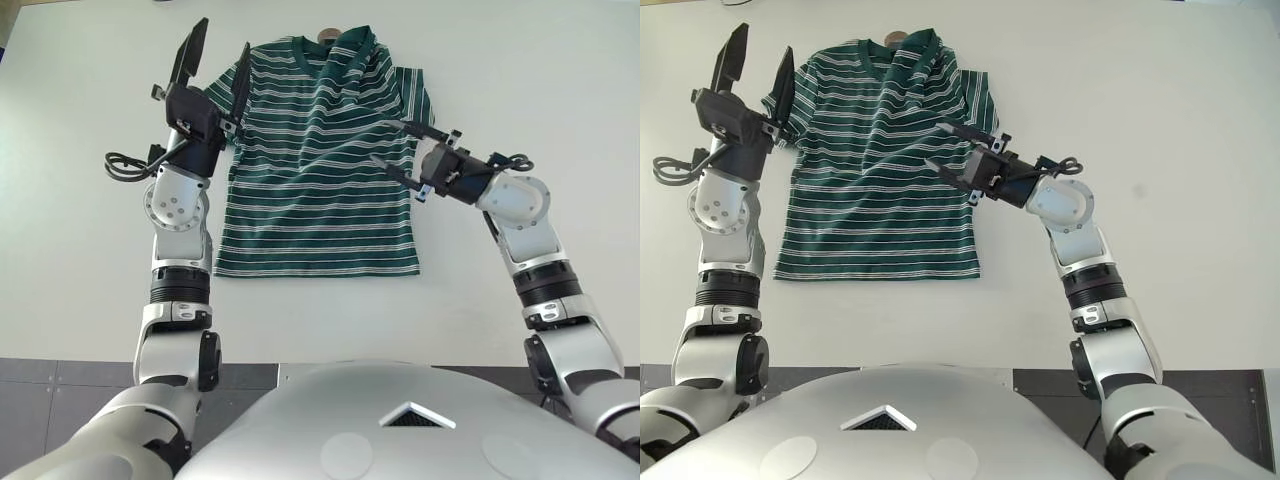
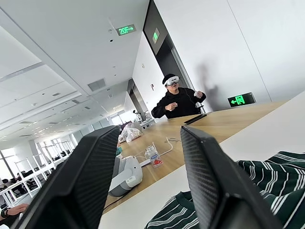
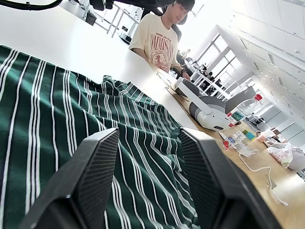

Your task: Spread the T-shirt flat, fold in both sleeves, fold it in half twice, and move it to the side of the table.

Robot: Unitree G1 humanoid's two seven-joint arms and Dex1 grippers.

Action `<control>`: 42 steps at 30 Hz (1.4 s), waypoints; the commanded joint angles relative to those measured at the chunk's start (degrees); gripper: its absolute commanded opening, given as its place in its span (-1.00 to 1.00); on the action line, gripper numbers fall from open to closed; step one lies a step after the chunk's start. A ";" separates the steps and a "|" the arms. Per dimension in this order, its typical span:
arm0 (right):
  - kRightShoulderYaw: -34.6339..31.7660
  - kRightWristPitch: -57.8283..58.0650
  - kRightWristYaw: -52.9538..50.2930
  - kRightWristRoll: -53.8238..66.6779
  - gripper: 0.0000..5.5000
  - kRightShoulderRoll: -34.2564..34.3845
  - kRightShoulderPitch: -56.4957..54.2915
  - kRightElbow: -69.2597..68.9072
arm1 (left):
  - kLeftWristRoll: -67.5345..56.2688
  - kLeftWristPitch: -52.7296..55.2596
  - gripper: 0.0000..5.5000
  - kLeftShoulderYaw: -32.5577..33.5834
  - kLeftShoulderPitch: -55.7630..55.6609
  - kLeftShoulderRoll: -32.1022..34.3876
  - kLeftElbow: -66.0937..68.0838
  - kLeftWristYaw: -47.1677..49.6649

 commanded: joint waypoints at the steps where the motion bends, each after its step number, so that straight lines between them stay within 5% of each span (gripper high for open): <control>1: -0.23 1.01 1.05 -0.18 -0.14 -2.61 1.03 -3.04 | 2.29 -0.83 -0.13 -1.36 -1.31 -1.30 -0.30 1.77; 26: 4.25 4.36 3.28 -3.68 -0.14 -3.32 0.36 -4.33 | -0.54 9.44 -0.13 -0.60 0.66 -0.29 -13.86 1.50; 35: 17.44 1.40 12.12 -24.82 -0.14 -17.04 0.28 -2.17 | 0.08 10.10 -0.13 -0.86 0.59 -0.38 -15.75 2.46; 42: 16.91 15.87 32.06 -7.94 -0.14 -34.52 10.94 -27.04 | 0.36 8.07 -0.13 -0.89 -0.72 0.30 -13.38 2.10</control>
